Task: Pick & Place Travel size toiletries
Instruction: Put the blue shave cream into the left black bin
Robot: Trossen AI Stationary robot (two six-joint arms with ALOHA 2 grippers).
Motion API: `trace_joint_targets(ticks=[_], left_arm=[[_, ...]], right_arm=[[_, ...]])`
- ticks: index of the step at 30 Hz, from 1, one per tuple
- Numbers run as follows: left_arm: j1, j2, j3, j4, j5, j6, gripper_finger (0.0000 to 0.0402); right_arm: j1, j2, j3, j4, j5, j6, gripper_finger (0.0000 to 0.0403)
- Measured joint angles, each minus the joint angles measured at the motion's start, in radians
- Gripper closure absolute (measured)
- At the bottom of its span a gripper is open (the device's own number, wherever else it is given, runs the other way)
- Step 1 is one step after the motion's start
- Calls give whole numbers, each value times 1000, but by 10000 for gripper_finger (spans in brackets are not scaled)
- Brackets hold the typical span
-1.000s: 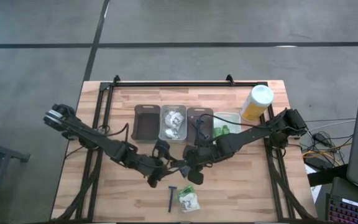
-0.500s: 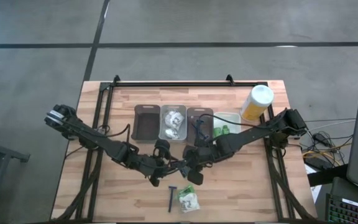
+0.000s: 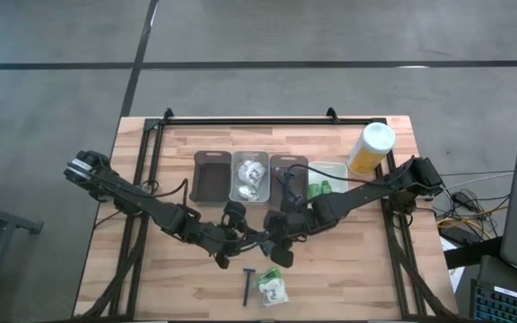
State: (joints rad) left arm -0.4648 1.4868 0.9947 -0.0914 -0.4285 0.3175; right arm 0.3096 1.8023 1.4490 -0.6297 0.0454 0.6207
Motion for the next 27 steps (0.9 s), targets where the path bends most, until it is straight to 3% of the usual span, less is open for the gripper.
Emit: trace_joint_targets(ticks=[8,14,17,21,24,27], left_arm=[[-1,-16,1,-119,-30,-52,264],[-6,-104,7,-291,-213,-134,265],[-6,-175,23,-472,-336,-277,265],[15,-263,23,-760,-465,-578,266],[74,-290,12,-949,-465,-802,266],[175,-283,-15,-1018,-433,-907,266]], right_arm=[[0,-36,0,-2,24,-7,272],[5,-132,0,-75,200,5,198],[7,-186,0,-146,291,72,177],[7,-231,0,-232,375,181,161],[8,-241,0,-257,385,227,155],[9,-241,0,-258,395,241,151]])
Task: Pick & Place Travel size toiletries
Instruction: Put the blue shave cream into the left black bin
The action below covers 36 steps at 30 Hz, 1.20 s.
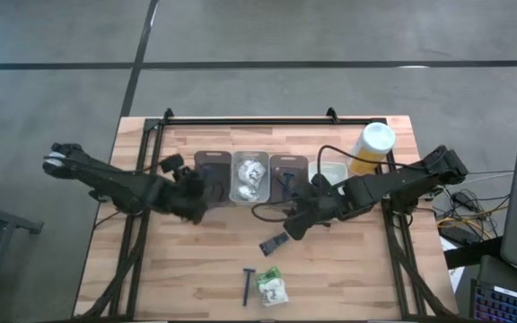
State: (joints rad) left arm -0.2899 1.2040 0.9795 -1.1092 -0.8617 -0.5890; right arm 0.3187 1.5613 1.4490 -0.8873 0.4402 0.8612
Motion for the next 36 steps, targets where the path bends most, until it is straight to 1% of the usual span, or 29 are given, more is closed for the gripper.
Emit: trace_joint_targets(ticks=[2,4,6,10,14,17,21,24,26,28,30,33,35,36], left_arm=[[86,8,-19,36,63,-12,266],[173,22,-41,87,168,-8,266],[249,36,-62,141,244,10,266],[345,46,-96,280,266,59,266],[384,46,-134,428,279,120,260],[390,50,-155,482,287,117,242],[390,50,-178,502,291,46,209],[390,50,-187,496,354,-6,188],[388,50,-187,497,422,-38,176],[384,41,-177,486,528,-56,167],[365,22,-155,498,645,-42,163],[293,-11,-123,536,781,62,164],[231,-30,-109,562,832,148,166],[199,-38,-104,574,841,188,167]], right_arm=[[0,3,0,2,12,1,149],[-1,5,0,2,21,3,147],[-1,5,0,2,35,4,147],[0,5,0,1,35,19,157],[4,5,0,1,35,29,167],[7,5,0,0,35,29,170],[11,5,0,-18,35,29,163],[11,5,0,-45,34,30,153],[11,5,0,-62,34,29,145],[11,5,0,-75,27,30,138],[11,5,0,-84,-5,30,132],[11,11,-2,-83,-103,-11,124],[12,27,-8,-83,-154,-81,121],[15,38,-13,-83,-175,-125,120]])
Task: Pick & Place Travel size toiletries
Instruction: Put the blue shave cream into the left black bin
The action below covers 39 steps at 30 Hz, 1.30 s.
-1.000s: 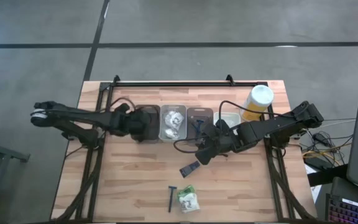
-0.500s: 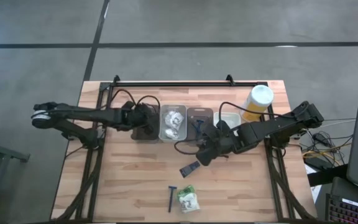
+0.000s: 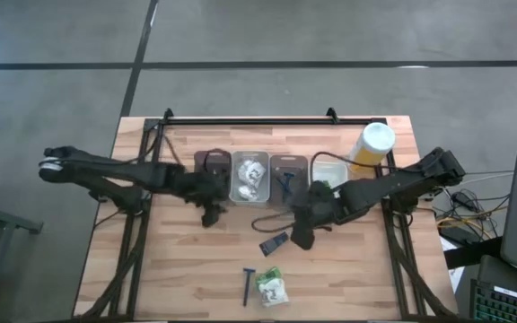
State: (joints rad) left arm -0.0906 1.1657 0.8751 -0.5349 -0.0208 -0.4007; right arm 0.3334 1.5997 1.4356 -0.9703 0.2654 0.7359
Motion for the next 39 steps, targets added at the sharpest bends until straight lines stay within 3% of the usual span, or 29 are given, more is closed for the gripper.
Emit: trace_joint_targets(ticks=[5,11,16,34,39], left_arm=[[-134,-5,4,21,-27,21,168],[-197,33,4,17,-52,-173,168],[-228,49,3,19,-52,-264,168],[-251,48,-12,19,-56,-284,168],[-259,48,-12,18,-56,-285,168]], right_arm=[[3,94,-14,0,-89,-256,130],[2,220,-15,22,-145,-535,157],[2,295,-15,60,-164,-660,167],[-31,460,23,159,-188,-755,116],[-42,464,24,193,-195,-752,133]])
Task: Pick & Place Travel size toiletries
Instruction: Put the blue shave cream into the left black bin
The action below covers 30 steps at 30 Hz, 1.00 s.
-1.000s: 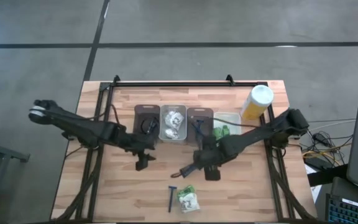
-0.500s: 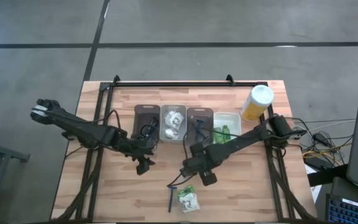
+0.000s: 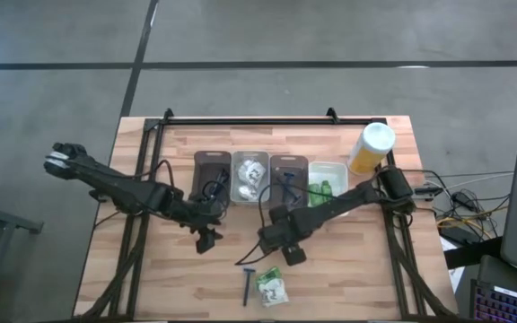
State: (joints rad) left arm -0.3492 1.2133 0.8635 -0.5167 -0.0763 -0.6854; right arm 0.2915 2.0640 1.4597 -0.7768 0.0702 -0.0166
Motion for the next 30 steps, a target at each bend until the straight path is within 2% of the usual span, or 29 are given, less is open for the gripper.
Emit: trace_joint_targets(ticks=[8,18,25,30], left_arm=[[-11,0,0,-2,7,-5,168],[-58,0,0,-34,13,-35,168],[-68,-4,0,-29,13,11,168],[-99,-4,1,39,14,211,168]], right_arm=[[-9,2,-13,1,-33,-28,212],[-8,8,-3,-34,-44,-6,281],[-8,-41,49,-120,-80,126,284],[-8,-133,101,-109,-106,239,274]])
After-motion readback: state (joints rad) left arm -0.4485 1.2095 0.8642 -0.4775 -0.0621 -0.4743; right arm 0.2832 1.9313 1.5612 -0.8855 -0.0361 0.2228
